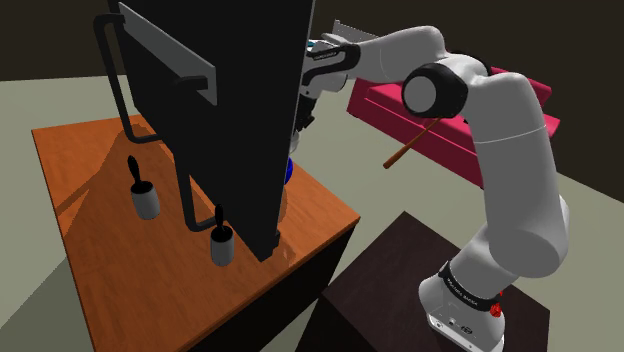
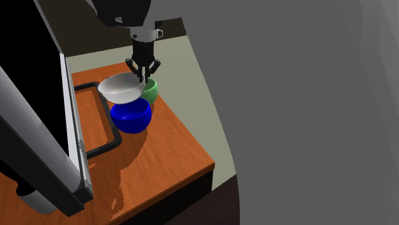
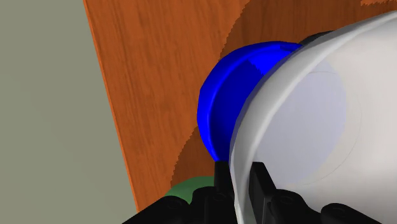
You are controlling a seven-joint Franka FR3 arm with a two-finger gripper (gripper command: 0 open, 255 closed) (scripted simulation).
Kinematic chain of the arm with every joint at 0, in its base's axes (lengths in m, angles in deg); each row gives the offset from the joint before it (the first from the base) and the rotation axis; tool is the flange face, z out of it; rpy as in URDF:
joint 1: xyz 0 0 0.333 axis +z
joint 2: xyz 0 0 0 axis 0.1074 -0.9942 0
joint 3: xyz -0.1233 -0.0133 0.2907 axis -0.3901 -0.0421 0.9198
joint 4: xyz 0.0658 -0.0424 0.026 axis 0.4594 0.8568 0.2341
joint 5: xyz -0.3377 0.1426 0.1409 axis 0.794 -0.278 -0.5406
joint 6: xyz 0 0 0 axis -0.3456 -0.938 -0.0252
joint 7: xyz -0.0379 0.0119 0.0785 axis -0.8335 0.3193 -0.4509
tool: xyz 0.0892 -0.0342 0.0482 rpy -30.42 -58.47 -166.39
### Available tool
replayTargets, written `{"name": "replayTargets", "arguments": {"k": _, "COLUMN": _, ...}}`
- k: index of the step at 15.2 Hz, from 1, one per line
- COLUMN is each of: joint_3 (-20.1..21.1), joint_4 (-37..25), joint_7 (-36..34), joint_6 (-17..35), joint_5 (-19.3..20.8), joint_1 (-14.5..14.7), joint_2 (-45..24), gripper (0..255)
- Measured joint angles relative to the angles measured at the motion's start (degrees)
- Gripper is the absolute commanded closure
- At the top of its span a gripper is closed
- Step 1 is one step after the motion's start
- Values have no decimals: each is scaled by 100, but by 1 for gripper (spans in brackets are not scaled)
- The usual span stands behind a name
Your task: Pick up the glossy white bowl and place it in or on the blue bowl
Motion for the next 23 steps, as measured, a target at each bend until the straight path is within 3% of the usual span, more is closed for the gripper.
{"name": "replayTargets", "arguments": {"k": 10, "joint_3": 80, "joint_4": 145, "joint_7": 146, "joint_6": 513, "joint_5": -116, "joint_1": -27, "joint_2": -383, "gripper": 255}}
{"name": "replayTargets", "arguments": {"k": 17, "joint_3": 97, "joint_4": 102, "joint_7": 167, "joint_6": 577, "joint_5": -134, "joint_1": -42, "joint_2": -488, "gripper": 255}}
{"name": "replayTargets", "arguments": {"k": 18, "joint_3": 97, "joint_4": 101, "joint_7": 167, "joint_6": 576, "joint_5": -134, "joint_1": -43, "joint_2": -489, "gripper": 0}}
{"name": "replayTargets", "arguments": {"k": 23, "joint_3": 97, "joint_4": 98, "joint_7": 166, "joint_6": 577, "joint_5": -135, "joint_1": -43, "joint_2": -488, "gripper": 0}}
